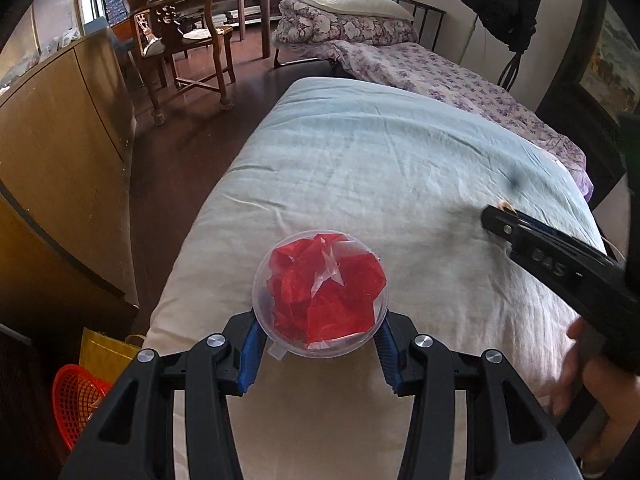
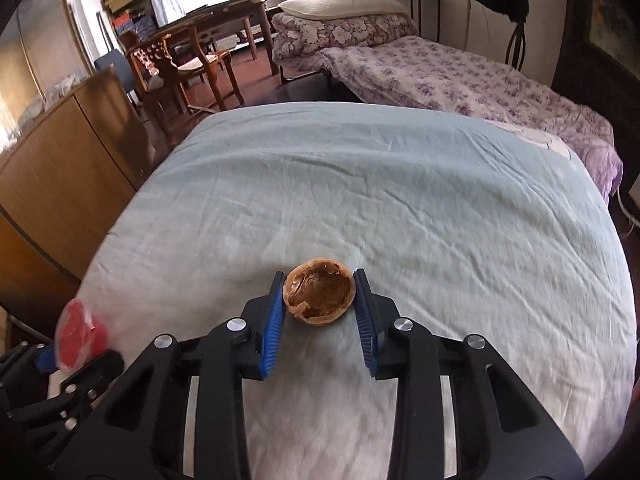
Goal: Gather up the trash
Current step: 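Carry cup and walnut shell to the red wastebasket and open both grippers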
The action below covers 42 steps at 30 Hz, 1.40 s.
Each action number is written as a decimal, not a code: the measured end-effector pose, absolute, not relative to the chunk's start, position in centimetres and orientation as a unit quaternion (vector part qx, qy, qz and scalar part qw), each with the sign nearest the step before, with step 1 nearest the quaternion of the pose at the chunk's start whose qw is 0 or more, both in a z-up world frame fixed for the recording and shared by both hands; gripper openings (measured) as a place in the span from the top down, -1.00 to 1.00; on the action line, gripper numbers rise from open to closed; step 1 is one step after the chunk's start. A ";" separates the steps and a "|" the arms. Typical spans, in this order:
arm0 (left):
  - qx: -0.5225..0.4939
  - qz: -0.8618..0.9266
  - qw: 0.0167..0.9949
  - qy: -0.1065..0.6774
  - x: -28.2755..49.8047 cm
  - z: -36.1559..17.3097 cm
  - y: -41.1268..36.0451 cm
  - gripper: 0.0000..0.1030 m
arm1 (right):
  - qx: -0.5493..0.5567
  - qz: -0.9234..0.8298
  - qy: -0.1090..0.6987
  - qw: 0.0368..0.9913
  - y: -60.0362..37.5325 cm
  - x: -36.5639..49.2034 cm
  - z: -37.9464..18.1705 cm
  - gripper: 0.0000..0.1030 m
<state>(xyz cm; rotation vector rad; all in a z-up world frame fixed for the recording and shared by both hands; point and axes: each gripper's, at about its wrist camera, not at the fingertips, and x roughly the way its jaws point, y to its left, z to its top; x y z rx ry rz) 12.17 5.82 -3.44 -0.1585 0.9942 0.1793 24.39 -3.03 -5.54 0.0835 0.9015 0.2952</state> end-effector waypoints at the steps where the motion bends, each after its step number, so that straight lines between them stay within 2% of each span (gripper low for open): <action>1: -0.073 0.088 0.873 0.474 12.1 -3.3 5.8 0.07 | 0.053 0.151 0.437 0.885 -3.4 23.7 -5.2 0.34; 11: -0.087 0.094 0.876 0.466 6.5 -0.9 7.2 0.07 | 0.070 0.188 0.428 0.881 -2.9 16.7 -2.7 0.34; 17: -0.112 0.095 0.874 0.463 2.0 0.9 9.3 0.07 | 0.057 0.208 0.444 0.870 -1.9 11.3 -3.3 0.34; 25: -0.115 0.128 0.883 0.437 -3.7 3.8 12.5 0.07 | 0.031 0.265 0.413 0.870 1.3 5.7 -0.5 0.34; 33: -0.121 0.177 0.880 0.425 -8.7 4.5 17.3 0.07 | -0.010 0.375 0.417 0.828 10.0 1.8 1.8 0.34; 42: -0.175 0.279 0.829 0.452 -14.7 0.7 27.7 0.06 | -0.085 0.476 0.446 0.753 22.7 -2.3 1.7 0.34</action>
